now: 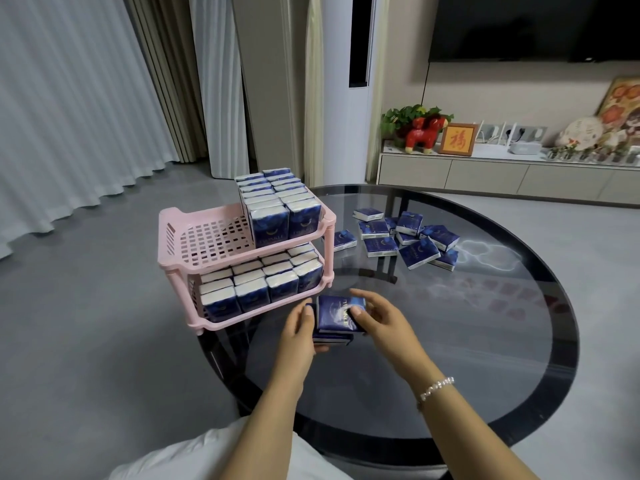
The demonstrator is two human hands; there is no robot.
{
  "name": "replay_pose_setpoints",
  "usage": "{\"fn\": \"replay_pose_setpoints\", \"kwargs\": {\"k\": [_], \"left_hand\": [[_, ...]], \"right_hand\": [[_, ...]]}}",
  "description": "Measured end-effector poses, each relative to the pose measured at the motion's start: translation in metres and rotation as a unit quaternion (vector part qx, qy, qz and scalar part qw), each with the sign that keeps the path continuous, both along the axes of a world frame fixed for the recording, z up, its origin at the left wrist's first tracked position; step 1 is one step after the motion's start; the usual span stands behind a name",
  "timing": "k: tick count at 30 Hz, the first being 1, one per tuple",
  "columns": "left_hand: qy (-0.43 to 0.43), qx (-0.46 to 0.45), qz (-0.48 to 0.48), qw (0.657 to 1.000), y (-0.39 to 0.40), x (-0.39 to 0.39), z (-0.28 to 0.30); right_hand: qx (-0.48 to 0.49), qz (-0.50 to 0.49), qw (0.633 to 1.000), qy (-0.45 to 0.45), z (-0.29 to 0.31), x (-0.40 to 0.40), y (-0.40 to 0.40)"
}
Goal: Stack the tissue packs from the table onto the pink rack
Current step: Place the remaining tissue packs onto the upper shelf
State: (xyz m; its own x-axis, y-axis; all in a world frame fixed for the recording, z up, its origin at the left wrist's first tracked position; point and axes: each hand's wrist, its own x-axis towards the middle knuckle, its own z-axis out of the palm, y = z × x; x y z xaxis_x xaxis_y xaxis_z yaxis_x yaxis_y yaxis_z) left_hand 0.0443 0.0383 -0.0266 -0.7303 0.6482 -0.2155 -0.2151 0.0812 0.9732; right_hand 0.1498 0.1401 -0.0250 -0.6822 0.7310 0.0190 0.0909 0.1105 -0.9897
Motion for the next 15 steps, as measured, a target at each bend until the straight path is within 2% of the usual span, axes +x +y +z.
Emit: {"fn": "replay_pose_setpoints", "kwargs": {"k": [3, 6, 7, 9, 11, 13, 15], "left_hand": [[0.025, 0.019, -0.020, 0.999, -0.003, 0.003, 0.002], [0.052, 0.023, -0.020, 0.998, -0.005, 0.007, 0.002], [0.038, 0.043, -0.014, 0.998, -0.004, 0.007, 0.001], [-0.018, 0.098, -0.009, 0.995, -0.004, 0.009, 0.004], [-0.081, 0.143, -0.013, 0.986, -0.001, 0.011, 0.007], [-0.111, 0.140, -0.029, 0.984, -0.002, 0.008, 0.005], [-0.065, 0.091, -0.082, 0.990, -0.006, 0.001, 0.002]], "right_hand": [[0.085, -0.007, 0.994, -0.070, 0.002, -0.005, -0.001], [0.110, -0.007, 0.991, -0.077, 0.001, -0.007, -0.005], [0.082, -0.004, 0.994, -0.067, -0.001, -0.006, -0.005], [-0.047, 0.021, 0.998, -0.027, -0.003, -0.004, -0.005], [-0.154, 0.048, 0.987, 0.016, -0.003, -0.004, -0.005], [-0.160, 0.032, 0.986, 0.040, -0.002, -0.003, -0.002], [-0.123, 0.009, 0.991, 0.048, 0.002, 0.002, 0.005]]}}
